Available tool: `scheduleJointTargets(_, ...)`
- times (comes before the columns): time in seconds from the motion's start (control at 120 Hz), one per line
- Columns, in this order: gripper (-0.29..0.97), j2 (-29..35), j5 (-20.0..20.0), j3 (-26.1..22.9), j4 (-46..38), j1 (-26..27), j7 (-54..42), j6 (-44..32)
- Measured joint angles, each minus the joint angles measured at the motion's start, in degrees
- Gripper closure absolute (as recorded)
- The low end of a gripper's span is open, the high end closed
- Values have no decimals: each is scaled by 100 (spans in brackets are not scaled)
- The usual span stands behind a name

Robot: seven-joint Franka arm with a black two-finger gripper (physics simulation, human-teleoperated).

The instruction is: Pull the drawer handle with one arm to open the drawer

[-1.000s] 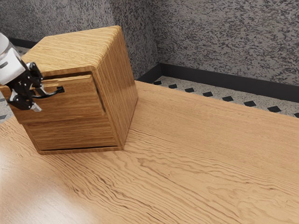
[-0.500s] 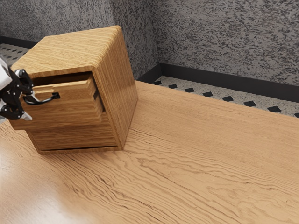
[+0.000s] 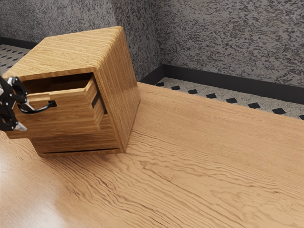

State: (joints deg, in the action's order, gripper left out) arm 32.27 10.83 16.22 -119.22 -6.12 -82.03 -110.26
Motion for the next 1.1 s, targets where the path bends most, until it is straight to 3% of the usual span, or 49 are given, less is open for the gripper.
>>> scheduleJointTargets(0.242,36,341,20,-126,-292,-79,108,10)
scheduleJointTargets(0.808,34,1459,20,-339,-810,-224,273,111)
scheduleJointTargets(0.942,25,1471,-86,-550,-23,-172,295,294)
scheduleJointTargets(1.1,11,79,-234,-788,2151,172,429,976)
